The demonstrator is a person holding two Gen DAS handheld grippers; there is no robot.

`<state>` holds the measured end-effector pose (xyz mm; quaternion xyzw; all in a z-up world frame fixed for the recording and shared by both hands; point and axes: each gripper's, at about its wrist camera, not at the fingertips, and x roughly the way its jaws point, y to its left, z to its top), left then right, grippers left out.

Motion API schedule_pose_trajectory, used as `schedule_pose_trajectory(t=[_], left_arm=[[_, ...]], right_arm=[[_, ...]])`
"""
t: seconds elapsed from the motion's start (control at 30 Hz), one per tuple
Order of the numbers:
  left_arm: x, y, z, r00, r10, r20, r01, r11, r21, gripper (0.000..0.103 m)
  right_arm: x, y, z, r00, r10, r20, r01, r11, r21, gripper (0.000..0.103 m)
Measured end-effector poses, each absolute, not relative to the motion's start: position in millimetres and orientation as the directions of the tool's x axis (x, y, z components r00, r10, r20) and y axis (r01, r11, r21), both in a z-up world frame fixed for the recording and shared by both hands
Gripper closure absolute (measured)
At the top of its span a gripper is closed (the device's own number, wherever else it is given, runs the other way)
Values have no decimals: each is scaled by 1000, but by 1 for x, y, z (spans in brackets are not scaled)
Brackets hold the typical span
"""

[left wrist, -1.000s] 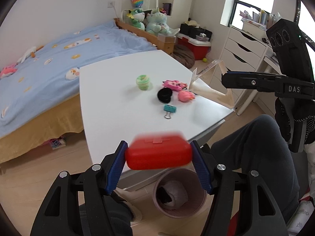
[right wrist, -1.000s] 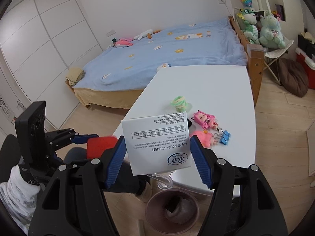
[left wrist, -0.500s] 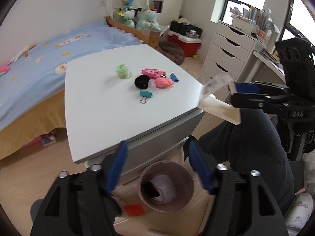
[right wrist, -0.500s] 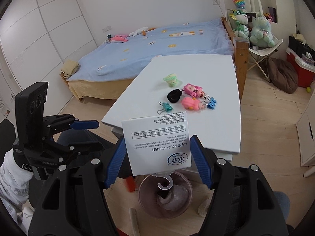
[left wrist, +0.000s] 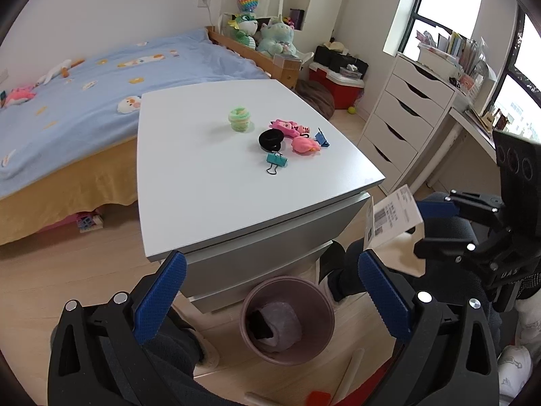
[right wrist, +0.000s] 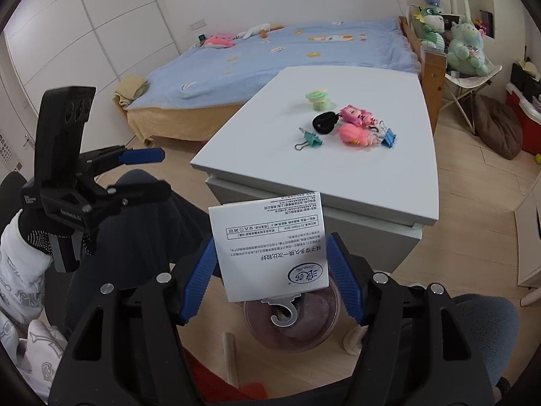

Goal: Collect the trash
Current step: 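Lower the tissue box over the pink bin and open the right tool, then grasp the teal binder clip on the table with the left tool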

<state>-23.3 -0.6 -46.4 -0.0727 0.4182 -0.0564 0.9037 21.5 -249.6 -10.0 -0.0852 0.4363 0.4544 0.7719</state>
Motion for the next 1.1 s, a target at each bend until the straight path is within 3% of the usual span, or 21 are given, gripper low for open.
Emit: schedule_pose_trajectory(t=[0.2, 0.27, 0.3, 0.4, 1.1], left_arm=[[-30, 3, -45, 650, -162, -742, 35, 982, -184, 6], [-32, 4, -45, 651, -161, -742, 33, 982, -185, 6], [-32, 4, -45, 651, -159, -742, 31, 983, -183, 6], [-33, 5, -46, 651, -158, -743, 30, 983, -183, 6], [-5, -9, -39, 649, -174, -741, 87, 984, -155, 6]], right_arm=[[14, -243, -14, 180, 627, -758, -794, 547, 264, 36], [13, -240, -13, 191, 618, -763, -797, 552, 248, 22], [14, -240, -12, 210, 617, -758, -794, 560, 236, 9], [18, -240, -11, 240, 600, -764, -779, 589, 218, 6], [46, -258, 4, 307, 587, -749, -716, 661, 224, 4]])
